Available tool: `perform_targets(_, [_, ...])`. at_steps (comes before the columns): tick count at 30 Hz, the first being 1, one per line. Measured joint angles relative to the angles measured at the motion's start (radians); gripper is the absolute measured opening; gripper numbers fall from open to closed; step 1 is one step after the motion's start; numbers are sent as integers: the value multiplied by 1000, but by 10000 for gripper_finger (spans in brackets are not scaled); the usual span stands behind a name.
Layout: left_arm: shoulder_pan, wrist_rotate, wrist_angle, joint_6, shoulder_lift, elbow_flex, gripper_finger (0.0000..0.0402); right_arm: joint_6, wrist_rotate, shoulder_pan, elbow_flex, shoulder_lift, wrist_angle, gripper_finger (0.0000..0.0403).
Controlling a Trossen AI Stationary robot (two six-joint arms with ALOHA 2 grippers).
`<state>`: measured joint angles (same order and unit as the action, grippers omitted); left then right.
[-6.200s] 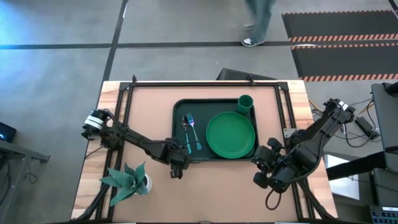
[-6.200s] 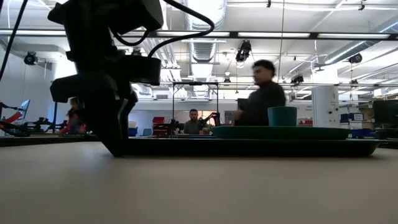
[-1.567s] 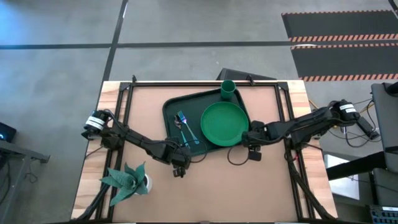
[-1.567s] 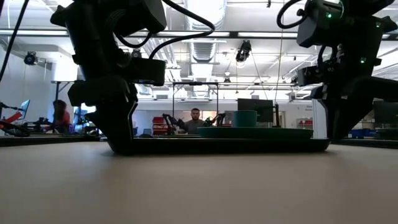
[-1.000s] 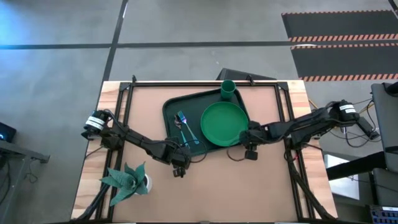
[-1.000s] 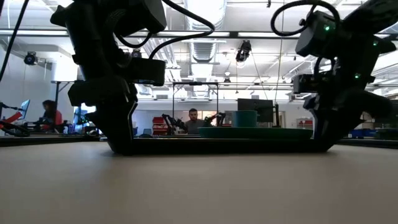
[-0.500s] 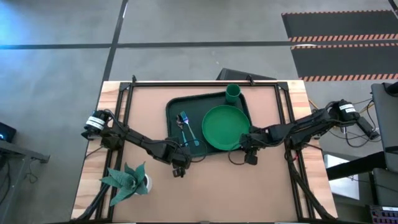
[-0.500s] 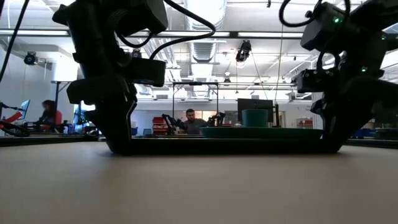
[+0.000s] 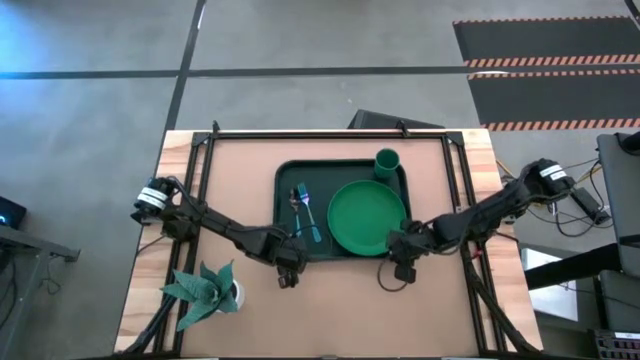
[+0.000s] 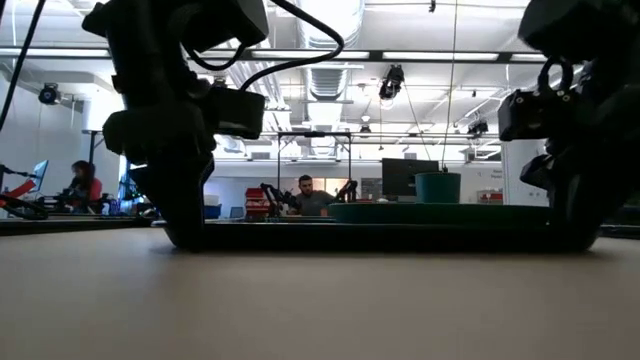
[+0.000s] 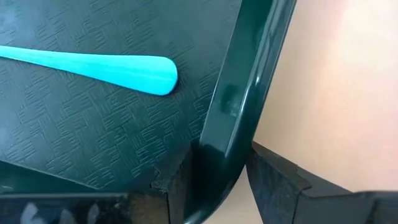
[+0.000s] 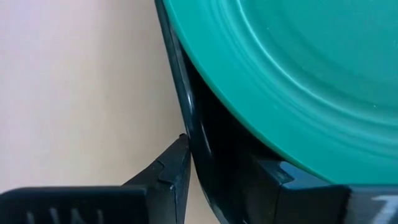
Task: Pick and place plate/cup/fork/spoon on tray
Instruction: Adjust the dark green tray
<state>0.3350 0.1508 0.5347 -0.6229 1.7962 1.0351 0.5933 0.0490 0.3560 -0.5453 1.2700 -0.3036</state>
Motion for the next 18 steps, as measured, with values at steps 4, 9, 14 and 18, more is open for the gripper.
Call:
perform_targets(4, [21, -58, -20, -3, 0, 7, 132, 5, 0, 26, 0, 17, 37, 103])
perform_targets(9, [52, -85, -40, -39, 1, 13, 132, 29, 1, 32, 0, 22, 65, 107])
perform_targets(14, [74, -74, -42, -52, 0, 9, 132, 70, -2, 65, 0, 26, 125, 105])
perform_targets(18, [74, -81, -52, -52, 1, 10, 132, 128, 5, 106, -3, 34, 228, 105])
